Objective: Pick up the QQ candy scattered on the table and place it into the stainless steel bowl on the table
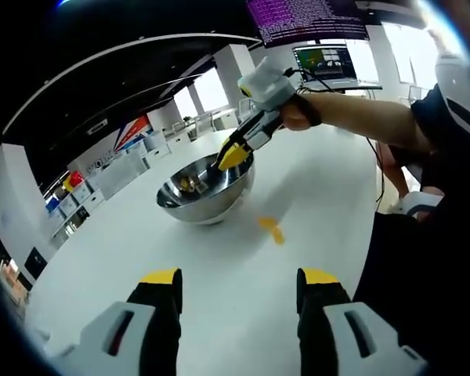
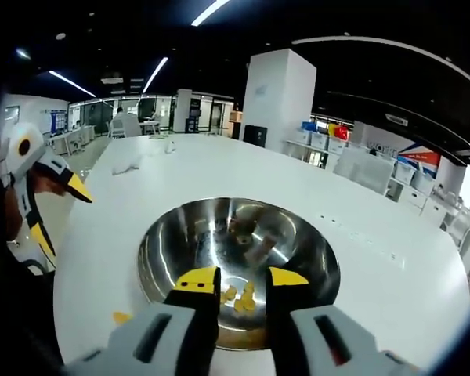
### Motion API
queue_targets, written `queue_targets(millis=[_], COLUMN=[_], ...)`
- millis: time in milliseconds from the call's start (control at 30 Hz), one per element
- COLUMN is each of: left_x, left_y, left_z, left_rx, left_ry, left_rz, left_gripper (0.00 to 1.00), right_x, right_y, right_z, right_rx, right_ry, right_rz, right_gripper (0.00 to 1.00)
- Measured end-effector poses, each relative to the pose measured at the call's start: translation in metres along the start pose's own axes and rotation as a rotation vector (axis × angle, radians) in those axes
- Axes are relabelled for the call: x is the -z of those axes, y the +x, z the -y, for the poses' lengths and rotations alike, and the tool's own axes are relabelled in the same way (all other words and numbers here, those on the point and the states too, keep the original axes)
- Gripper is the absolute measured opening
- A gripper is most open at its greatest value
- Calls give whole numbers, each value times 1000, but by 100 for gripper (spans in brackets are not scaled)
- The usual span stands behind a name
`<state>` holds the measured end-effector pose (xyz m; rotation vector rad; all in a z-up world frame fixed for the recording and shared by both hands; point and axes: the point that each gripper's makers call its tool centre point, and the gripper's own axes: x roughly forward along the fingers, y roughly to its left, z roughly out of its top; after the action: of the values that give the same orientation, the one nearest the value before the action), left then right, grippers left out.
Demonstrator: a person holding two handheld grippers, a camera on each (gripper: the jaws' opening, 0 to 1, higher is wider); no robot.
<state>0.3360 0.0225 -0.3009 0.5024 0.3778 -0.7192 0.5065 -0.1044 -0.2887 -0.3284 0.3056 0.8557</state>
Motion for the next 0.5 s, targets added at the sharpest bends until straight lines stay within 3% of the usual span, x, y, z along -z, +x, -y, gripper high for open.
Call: queue_targets(millis=[500], left_x=[-1], left_y=[0], left_z=[0], left_rx=[-2], left_ry=[6], left_rz=[-5], left_gripper=[59], right_x=[-14], right_y=[-16], right_z=[1], right_rx=[23], right_ry=[-6], right_rz=[51], right_gripper=[19])
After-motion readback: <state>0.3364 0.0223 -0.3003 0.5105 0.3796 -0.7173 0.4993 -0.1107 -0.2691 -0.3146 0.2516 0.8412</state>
